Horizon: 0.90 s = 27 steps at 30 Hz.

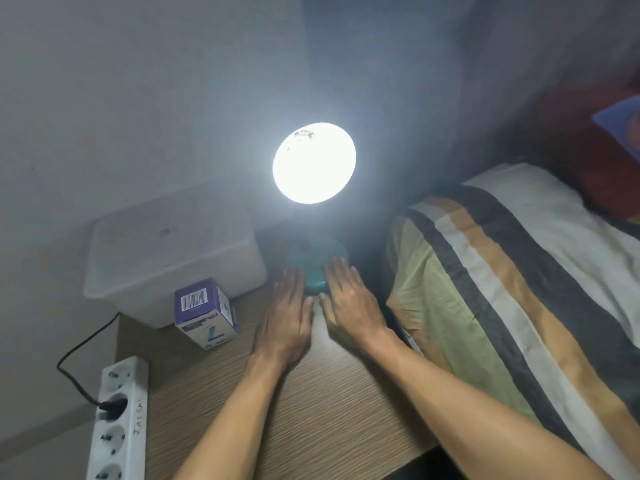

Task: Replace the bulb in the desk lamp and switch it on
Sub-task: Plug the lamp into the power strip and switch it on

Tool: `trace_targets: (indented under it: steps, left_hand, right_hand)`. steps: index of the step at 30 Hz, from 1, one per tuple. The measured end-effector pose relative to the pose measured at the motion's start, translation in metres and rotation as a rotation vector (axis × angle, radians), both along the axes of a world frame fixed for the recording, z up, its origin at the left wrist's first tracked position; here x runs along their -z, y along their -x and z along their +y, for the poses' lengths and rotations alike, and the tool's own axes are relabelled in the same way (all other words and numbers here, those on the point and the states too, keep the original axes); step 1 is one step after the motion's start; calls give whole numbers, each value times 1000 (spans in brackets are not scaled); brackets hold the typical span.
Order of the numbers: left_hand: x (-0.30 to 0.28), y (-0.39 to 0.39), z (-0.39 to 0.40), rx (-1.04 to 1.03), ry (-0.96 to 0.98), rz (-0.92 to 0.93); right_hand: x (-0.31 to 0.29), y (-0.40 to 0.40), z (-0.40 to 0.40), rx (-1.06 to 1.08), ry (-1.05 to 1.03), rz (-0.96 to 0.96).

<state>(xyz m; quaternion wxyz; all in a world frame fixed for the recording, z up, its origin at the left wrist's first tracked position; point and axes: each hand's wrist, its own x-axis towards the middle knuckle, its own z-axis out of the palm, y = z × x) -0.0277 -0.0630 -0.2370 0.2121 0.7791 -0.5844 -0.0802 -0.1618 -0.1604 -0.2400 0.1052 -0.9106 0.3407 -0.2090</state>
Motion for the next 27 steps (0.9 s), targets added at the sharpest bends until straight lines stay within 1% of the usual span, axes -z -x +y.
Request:
trace_targets:
  steps: [18,23,27]
  left_hand:
    - [1,1,0,0,-19,-8]
    - [11,-5,-3,0,65,-20]
    - [11,-5,-2,4,53,-32]
  right_hand:
    - [-3,1,0,11,-36,6]
    - [3,1,-3,23,-2,16]
    - [1,1,-1,26,5,22]
